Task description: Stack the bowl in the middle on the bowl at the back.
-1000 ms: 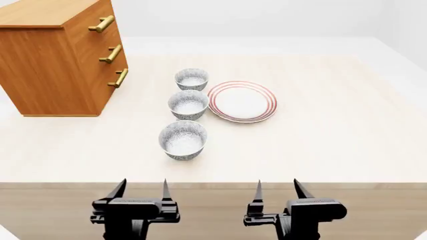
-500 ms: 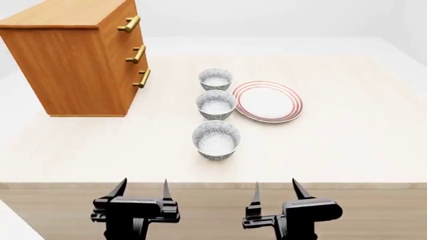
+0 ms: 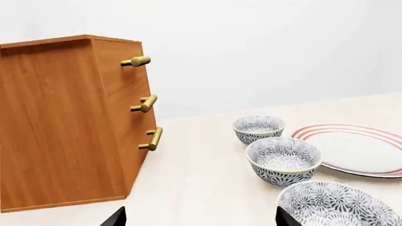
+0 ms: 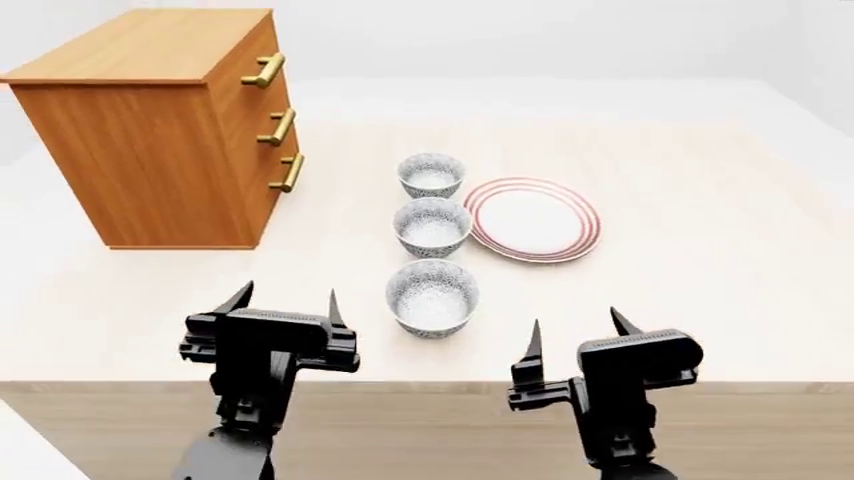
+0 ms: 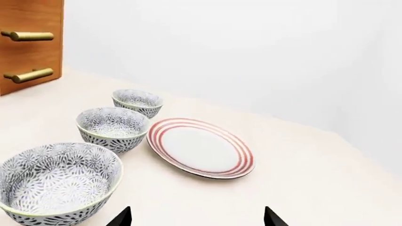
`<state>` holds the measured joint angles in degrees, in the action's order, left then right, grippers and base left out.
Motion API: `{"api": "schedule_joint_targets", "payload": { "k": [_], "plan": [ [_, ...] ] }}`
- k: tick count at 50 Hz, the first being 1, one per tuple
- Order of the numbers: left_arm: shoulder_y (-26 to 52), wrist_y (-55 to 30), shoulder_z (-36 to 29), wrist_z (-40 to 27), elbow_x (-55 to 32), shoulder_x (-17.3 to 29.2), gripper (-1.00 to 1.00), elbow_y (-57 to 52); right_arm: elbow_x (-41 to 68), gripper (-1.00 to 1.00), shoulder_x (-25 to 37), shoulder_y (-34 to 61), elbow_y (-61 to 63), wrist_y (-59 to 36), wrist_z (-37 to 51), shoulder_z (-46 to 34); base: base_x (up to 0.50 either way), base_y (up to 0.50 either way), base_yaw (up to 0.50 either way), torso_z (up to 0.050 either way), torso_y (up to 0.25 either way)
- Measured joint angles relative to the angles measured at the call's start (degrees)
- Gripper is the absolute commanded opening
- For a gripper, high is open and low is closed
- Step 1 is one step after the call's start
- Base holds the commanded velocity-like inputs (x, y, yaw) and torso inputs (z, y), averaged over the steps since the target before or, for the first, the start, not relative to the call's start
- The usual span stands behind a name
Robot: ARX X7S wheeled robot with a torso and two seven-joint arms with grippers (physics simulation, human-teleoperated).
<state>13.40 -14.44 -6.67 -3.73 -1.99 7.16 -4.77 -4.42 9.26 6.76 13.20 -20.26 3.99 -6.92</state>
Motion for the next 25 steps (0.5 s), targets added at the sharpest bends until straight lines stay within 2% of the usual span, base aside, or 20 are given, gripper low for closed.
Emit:
{"api": "schedule_joint_targets", "payload": {
  "k": [3,6,25],
  "plan": [
    [2.26,-2.94,-0.05,0.55,-0.72,0.21,1.00,-0.99,-0.09,1.00,0.67,1.37,2.81,-3.42,-0.63,0.19,0.05,0.00,0.00,0.050,0.000],
    [4.13,-5.72,-0.18,0.93,-1.28,0.44,1.00,-2.25,-0.23,1.00,1.40,2.46,5.20,-6.17,-1.25,0.21,0.45,0.00,0.00,0.045,0.000],
    [13.73,-22.40,-0.09,3.89,-6.19,1.55,1.00,-6.41,0.18,1.00,4.20,5.39,12.19,-13.37,-3.32,0.73,0.50,0.00,0.00,0.000,0.000]
  ]
}}
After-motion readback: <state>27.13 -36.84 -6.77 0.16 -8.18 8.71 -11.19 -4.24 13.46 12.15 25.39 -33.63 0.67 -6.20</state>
